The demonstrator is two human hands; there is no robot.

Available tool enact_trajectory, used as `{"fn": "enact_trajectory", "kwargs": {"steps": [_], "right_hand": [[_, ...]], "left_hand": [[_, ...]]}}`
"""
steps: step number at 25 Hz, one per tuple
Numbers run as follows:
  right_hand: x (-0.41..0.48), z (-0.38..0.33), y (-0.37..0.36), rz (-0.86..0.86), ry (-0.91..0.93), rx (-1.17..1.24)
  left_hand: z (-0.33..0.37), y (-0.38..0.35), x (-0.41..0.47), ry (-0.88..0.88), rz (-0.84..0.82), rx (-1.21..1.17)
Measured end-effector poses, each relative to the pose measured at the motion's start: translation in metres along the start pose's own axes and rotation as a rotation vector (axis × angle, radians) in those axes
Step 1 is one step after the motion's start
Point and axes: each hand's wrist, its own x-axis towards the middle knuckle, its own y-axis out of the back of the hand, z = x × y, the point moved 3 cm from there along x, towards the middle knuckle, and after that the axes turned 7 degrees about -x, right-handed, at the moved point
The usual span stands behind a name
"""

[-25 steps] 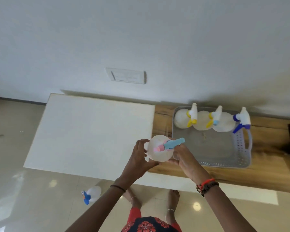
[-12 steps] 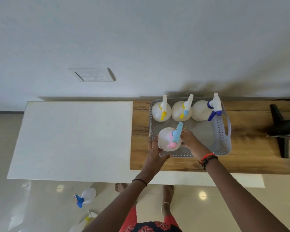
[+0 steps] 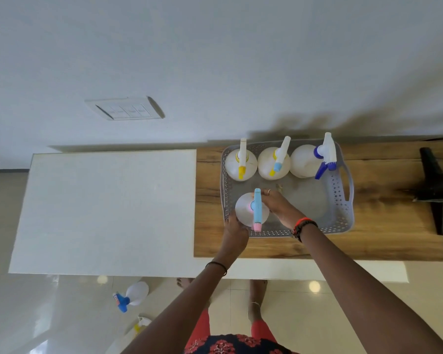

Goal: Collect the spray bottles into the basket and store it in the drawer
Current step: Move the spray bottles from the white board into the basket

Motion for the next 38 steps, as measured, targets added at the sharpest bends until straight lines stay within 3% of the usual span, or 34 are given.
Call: {"fn": "enact_trajectory", "kwargs": {"steps": [5,10,25,31,38], "right_hand": [[-0.013,0.028,0.003,0.060,-0.123,0.349],[-0.029,0.045,-0.010,-0.017,-0.169,0.612],[-0.020,0.027,-0.019,0.054,-0.162,0.694],[-0.035,0.033,-0.021,0.188,-0.242,0.632],[-0.063,0.044,-0.046,0.277,-0.237,0.769]], "left_hand": [[0.002,-0.002,-0.004,0.092,0.026,-0.145],[0.005,-0.004,-0.008,0.143,0.044,-0.292],[0.011,0.004,-0.006,0.144,0.059,-0.370],[0.011,0.014,-0.025,0.192,0.190,-0.409],[-0.023,0.047,-0.066,0.171,0.399,-0.419]]}}
